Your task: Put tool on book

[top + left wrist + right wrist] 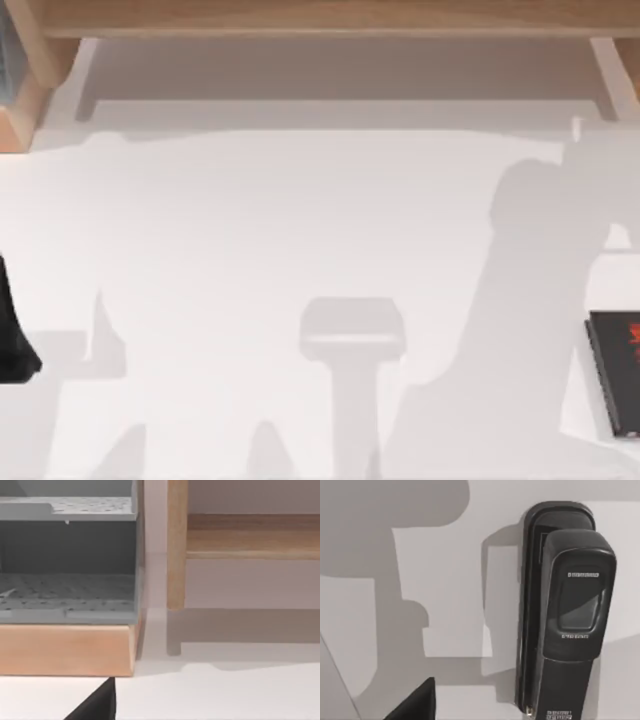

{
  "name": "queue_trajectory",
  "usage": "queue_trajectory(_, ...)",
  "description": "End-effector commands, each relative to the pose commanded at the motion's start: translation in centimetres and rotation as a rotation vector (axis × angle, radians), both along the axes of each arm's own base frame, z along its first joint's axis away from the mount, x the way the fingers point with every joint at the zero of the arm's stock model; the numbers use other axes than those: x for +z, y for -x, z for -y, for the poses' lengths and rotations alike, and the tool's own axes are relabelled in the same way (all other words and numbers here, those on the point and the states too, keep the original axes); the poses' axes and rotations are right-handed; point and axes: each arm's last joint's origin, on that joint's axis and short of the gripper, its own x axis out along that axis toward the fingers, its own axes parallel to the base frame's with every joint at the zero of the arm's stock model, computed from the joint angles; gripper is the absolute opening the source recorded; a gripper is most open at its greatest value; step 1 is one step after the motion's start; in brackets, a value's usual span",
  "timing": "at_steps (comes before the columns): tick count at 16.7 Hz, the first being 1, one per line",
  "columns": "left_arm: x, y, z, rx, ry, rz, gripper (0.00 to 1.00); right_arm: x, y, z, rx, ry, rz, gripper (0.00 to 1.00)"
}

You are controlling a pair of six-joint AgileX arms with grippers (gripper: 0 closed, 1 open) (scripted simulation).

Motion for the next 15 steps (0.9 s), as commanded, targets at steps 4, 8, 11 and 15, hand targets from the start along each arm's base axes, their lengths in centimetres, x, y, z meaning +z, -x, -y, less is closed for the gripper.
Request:
queue_trajectory(4, 0.0, 0.0, 0.0, 0.0, 0.0, 0.0, 1.0, -0.33, -0.34, -0.07, 0.002, -0.004, 0.0, 1.0)
queue_trajectory(8, 0.0, 0.0, 0.0, 0.0, 0.0, 0.0, 1.0, -0.4, -0.33, -0.05, 0.002, -0.004, -0.001, 1.0)
queue_trajectory(11, 0.0, 0.0, 0.0, 0.0, 0.0, 0.0, 1.0, -0.48, -0.19, -0.01, 0.002, -0.004, -0.001, 1.0)
queue_trajectory(15, 0.0, 0.0, 0.0, 0.0, 0.0, 0.0, 1.0, -0.89, 0.19, 0.14, 0.002, -0.005, -0.001, 1.0)
